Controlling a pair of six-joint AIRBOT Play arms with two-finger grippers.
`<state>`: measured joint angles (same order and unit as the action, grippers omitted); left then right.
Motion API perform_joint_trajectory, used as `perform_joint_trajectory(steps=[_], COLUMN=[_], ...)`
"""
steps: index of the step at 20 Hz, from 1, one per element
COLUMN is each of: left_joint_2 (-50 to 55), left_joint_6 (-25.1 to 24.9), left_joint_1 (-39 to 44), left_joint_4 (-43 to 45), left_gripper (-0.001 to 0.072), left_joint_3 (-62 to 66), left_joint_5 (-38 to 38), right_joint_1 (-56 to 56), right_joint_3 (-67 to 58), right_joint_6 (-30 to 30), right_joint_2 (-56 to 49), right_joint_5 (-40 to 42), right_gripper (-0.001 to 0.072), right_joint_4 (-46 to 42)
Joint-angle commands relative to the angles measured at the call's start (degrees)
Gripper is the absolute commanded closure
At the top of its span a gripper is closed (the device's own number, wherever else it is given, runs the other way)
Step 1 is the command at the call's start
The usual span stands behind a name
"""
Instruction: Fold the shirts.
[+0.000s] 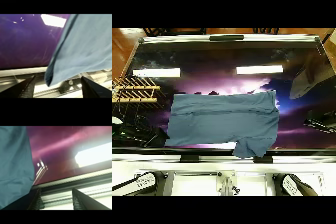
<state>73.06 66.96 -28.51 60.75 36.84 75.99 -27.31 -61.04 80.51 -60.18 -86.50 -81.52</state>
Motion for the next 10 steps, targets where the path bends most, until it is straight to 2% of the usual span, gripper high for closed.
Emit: perform_joint_trajectory(steps=[1,3,4,5,6,7,8,10], left_joint_2=[0.2,0.9,1.3,1.6,1.7,1.7,1.7,1.7], left_joint_6=[1.3,1.8,1.9,2.3,2.3,2.4,3.4,4.3], left_joint_1=[2.8,4.9,6.0,7.1,8.1,8.9,9.2,9.2], left_joint_4=[-0.4,-0.4,-0.4,-0.4,-0.8,-1.3,-1.7,-2.9], left_gripper=[0.005,0.0054,0.0093,0.026,0.0388,0.0552,0.0655,0.0673], left_joint_3=[-0.5,-0.5,-0.5,-0.5,-0.5,-0.5,-0.5,-0.5], left_joint_5=[-4.5,-4.7,-4.6,-4.7,-4.7,-4.5,-4.4,-4.3], right_joint_1=[-0.1,-0.1,-0.1,-0.1,-0.1,-0.1,-0.1,-0.1], right_joint_3=[0.1,0.1,0.2,0.5,1.8,4.4,7.6,15.2], right_joint_6=[0.0,-0.1,-0.1,0.0,0.0,-0.4,-1.7,-3.9], right_joint_2=[0.1,0.1,0.1,0.1,0.1,0.1,0.1,0.1], right_joint_5=[0.1,-0.5,-0.6,-0.7,-0.7,-0.3,0.1,2.8], right_gripper=[0.0209,0.0209,0.0208,0.0209,0.0208,0.0208,0.0208,0.0208], right_joint_4=[0.2,0.2,0.2,0.2,1.4,4.9,9.0,16.3])
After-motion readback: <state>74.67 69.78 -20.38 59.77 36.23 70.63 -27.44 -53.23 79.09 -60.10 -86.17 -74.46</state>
